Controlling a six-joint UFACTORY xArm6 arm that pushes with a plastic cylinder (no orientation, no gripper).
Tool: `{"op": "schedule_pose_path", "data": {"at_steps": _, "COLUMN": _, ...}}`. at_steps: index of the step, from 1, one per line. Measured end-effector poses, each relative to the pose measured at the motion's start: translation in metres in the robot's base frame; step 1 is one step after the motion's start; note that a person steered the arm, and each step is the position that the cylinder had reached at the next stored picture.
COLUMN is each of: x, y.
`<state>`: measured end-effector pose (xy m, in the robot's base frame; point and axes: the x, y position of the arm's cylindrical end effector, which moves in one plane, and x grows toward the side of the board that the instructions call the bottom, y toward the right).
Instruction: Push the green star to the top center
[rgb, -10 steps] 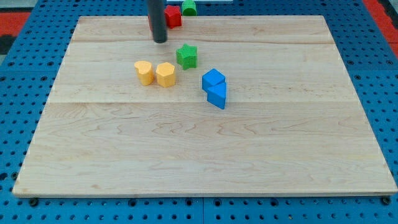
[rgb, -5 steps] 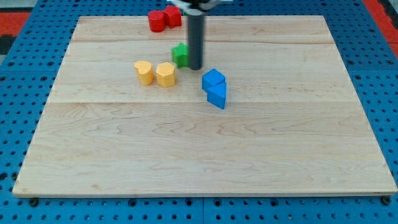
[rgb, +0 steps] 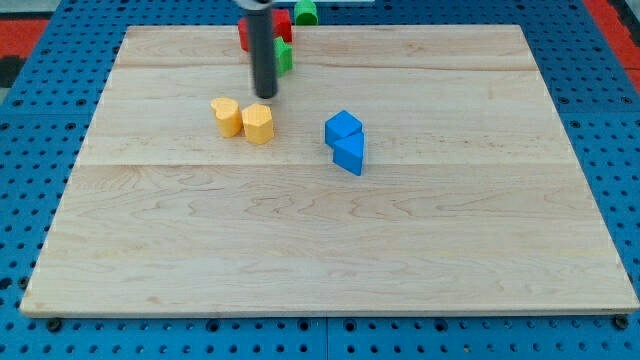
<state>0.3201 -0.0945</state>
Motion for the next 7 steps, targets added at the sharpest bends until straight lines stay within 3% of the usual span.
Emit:
{"op": "schedule_pose_path", "data": {"at_steps": 1, "x": -0.034, "y": -0.008}}
{"op": "schedule_pose_path", "data": {"at_steps": 2, "x": -0.078, "y": 0.064}}
{"op": "schedule_pose_path", "data": {"at_steps": 3, "x": -0.086, "y": 0.113}}
{"op": "schedule_pose_path", "data": {"at_steps": 4, "x": -0.057, "y": 0.126}}
{"op": "schedule_pose_path", "data": {"at_steps": 7, "x": -0.123, "y": 0.106}}
